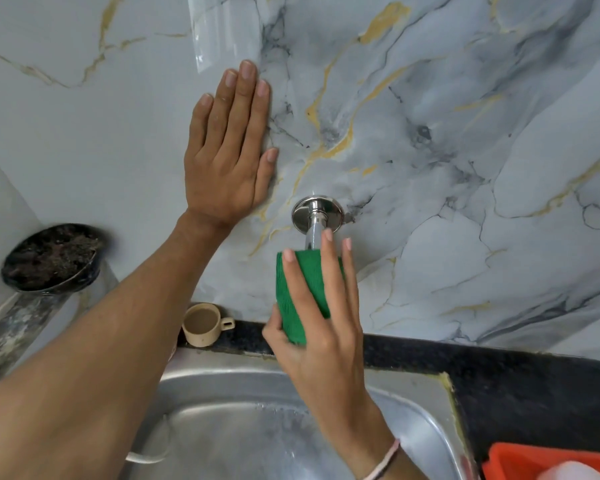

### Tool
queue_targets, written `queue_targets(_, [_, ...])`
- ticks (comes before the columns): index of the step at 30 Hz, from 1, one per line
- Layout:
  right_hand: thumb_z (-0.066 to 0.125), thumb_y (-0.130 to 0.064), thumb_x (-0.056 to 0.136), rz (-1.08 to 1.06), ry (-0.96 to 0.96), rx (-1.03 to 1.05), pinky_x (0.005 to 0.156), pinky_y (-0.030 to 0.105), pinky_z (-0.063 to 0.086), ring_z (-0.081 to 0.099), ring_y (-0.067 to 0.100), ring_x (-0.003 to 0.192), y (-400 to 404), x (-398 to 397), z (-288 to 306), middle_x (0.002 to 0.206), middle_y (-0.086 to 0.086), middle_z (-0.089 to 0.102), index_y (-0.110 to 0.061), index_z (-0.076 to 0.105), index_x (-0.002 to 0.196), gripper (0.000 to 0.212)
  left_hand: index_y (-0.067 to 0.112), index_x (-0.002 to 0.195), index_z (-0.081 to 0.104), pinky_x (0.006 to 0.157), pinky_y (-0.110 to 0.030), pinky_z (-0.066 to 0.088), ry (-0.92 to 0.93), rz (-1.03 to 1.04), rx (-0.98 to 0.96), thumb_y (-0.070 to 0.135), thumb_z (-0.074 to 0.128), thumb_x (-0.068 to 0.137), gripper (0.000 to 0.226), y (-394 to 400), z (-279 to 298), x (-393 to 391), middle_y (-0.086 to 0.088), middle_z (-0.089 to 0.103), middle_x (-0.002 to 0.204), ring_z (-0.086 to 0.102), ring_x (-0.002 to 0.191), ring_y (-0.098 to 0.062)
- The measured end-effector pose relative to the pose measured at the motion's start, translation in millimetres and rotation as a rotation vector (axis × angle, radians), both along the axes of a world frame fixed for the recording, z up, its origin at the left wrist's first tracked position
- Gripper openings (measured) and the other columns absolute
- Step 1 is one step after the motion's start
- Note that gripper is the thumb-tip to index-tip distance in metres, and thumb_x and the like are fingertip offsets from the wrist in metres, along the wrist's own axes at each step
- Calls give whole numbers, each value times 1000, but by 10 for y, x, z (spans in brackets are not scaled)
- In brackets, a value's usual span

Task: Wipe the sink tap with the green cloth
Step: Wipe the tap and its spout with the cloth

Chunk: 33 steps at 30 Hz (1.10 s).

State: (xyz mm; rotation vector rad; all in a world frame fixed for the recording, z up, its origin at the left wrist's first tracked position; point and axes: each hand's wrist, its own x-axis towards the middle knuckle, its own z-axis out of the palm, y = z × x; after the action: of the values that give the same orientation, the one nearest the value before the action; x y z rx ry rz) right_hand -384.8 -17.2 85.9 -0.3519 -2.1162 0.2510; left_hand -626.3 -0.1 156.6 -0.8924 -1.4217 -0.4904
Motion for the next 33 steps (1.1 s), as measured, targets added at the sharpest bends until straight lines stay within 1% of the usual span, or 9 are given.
queue_targets(3, [69, 8, 70, 334, 155, -370, 111, 39, 52, 47, 34, 145, 38, 332, -305, 155, 25, 47, -11, 58, 141, 74, 7, 163, 17, 135, -37, 7, -7, 6, -10, 33, 25, 104, 65, -5, -4, 6, -21, 43, 161, 35, 153, -34])
queue_targets(7, [64, -20, 77, 569, 522, -1717, 84, 40, 64, 74, 28, 111, 169, 501, -379, 129, 9, 74, -18, 74, 124, 48, 7, 163, 18, 135, -37, 7, 9, 8, -12, 33, 23, 104, 64, 3, -19, -7, -21, 43, 161, 34, 153, -33])
queue_targets(9, [59, -41, 80, 554, 462, -2070, 88, 44, 59, 73, 32, 99, 393, 311, -265, 113, 15, 74, -11, 80, 107, 45, 7, 163, 18, 135, -37, 8, 7, 4, -12, 33, 24, 105, 64, -3, -17, -11, -21, 43, 162, 34, 154, -33])
queue_targets(14, [42, -54, 92, 902, 194, -2209, 127, 56, 22, 43, 41, 146, 600, -334, 268, 152, 23, 52, -9, 53, 146, 72, 7, 164, 15, 136, -37, 6, -1, -15, -21, 33, 26, 105, 65, -24, -16, -5, -13, 25, 168, 12, 160, -23])
queue_targets(18, [38, -62, 95, 1054, 107, -2186, 118, 52, 36, 50, 40, 139, 549, -405, 193, 150, 20, 56, -14, 40, 155, 77, 8, 164, 15, 136, -37, 5, 1, -23, -25, 34, 26, 105, 65, -17, -23, -21, -10, 16, 168, 6, 162, -21])
queue_targets(21, [37, -64, 96, 1068, 47, -2169, 110, 53, 44, 60, 46, 125, 500, -274, 54, 138, 24, 64, -13, 40, 154, 78, 7, 163, 17, 136, -37, 5, 7, -17, -13, 33, 26, 105, 65, -14, -32, -25, -16, 34, 167, 8, 161, -21])
queue_targets(26, [56, -55, 87, 930, 66, -2024, 102, 55, 54, 68, 49, 112, 407, 93, -111, 125, 31, 70, -4, 53, 144, 76, 7, 163, 17, 135, -37, 7, 8, -19, -17, 33, 26, 105, 64, 0, -27, -35, -20, 43, 162, 23, 160, -28])
queue_targets(30, [72, -51, 70, 522, 377, -2133, 83, 62, 61, 70, 52, 108, 352, 494, -248, 117, 32, 73, -9, 71, 124, 68, 8, 163, 19, 135, -37, 9, 10, -28, 10, 33, 26, 104, 64, 10, -50, -34, -19, 42, 162, 15, 161, -23])
queue_targets(33, [64, -55, 82, 292, 584, -1822, 83, 55, 64, 73, 37, 108, 394, 570, 86, 115, 21, 75, -20, 77, 109, 47, 9, 163, 19, 135, -37, 9, -6, -23, 19, 33, 27, 104, 65, 1, -45, -29, -19, 41, 163, 9, 161, -21])
